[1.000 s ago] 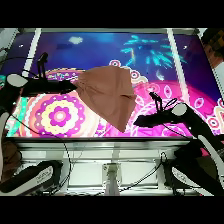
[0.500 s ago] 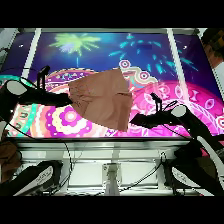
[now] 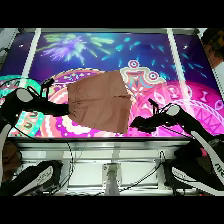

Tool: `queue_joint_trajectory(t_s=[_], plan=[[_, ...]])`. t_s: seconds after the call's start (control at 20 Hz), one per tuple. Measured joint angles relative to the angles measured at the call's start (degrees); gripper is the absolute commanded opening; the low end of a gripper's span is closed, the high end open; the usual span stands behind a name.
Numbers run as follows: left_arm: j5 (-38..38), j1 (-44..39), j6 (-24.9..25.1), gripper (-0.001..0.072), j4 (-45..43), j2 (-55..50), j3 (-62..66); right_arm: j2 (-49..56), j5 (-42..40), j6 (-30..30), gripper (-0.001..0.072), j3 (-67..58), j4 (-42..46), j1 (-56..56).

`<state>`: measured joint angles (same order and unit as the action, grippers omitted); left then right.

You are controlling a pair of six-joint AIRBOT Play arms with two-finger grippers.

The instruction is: Fold the clothes and pants, and hang the long-sleeved shirts on hangers.

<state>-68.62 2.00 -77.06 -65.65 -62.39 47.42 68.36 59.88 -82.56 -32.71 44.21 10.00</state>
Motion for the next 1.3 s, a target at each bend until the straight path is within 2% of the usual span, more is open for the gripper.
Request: queue_joint_trajectory(t_s=[0.25, 0.5, 0.6, 0.7, 0.75, 0.8, 0.85, 1.1, 1.15, 1.25, 1.3], plan=[[0.9, 0.0, -0.8, 0.0023, -0.4, 0.0, -1.2, 3.5, -0.4, -0.3, 0.0613, 0.0, -0.4, 1.2], [1.7, 0.0, -1.0, 0.0024, 2.9, 0.0, -1.5, 5.0, -3.7, -1.2, 0.0610, 0.0, -2.0, 7.2], [1.8, 0.0, -1.0, 0.0023, 3.5, 0.0, -1.6, 5.2, -5.9, -2.9, 0.0529, 0.0, -2.3, 9.4], [1.9, 0.0, -1.0, 0.0023, 3.9, 0.0, -1.6, 5.4, -8.3, -4.5, 0.0511, 0.0, -2.9, 10.9], [1.9, 0.0, -1.0, 0.0024, 4.0, 0.0, -1.6, 5.4, -9.5, -5.0, 0.0457, 0.0, -3.4, 11.5], [1.9, 0.0, -1.0, 0.0023, 4.1, 0.0, -1.6, 5.5, -10.4, -5.4, 0.0363, 0.0, -3.7, 11.8], [2.0, 0.0, -1.0, 0.0024, 4.2, 0.0, -1.6, 5.5, -11.7, -5.6, 0.0322, 0.0, -3.8, 12.2], [2.0, 0.0, -1.0, 0.0024, 4.4, 0.0, -1.6, 5.6, -14.8, -6.2, 0.0291, 0.1, -5.8, 12.7], [2.0, 0.0, -1.0, 0.0024, 4.4, 0.0, -1.6, 5.6, -15.2, -6.2, 0.0172, 0.1, -6.2, 12.8], [2.0, 0.0, -1.0, 0.0024, 4.4, 0.0, -1.6, 5.6, -16.1, -6.3, 0.0010, 0.0, -7.1, 12.8], [2.0, 0.0, -1.0, 0.0024, 4.4, 0.0, -1.6, 5.6, -16.0, -6.4, 0.0009, 0.0, -7.5, 12.8]])
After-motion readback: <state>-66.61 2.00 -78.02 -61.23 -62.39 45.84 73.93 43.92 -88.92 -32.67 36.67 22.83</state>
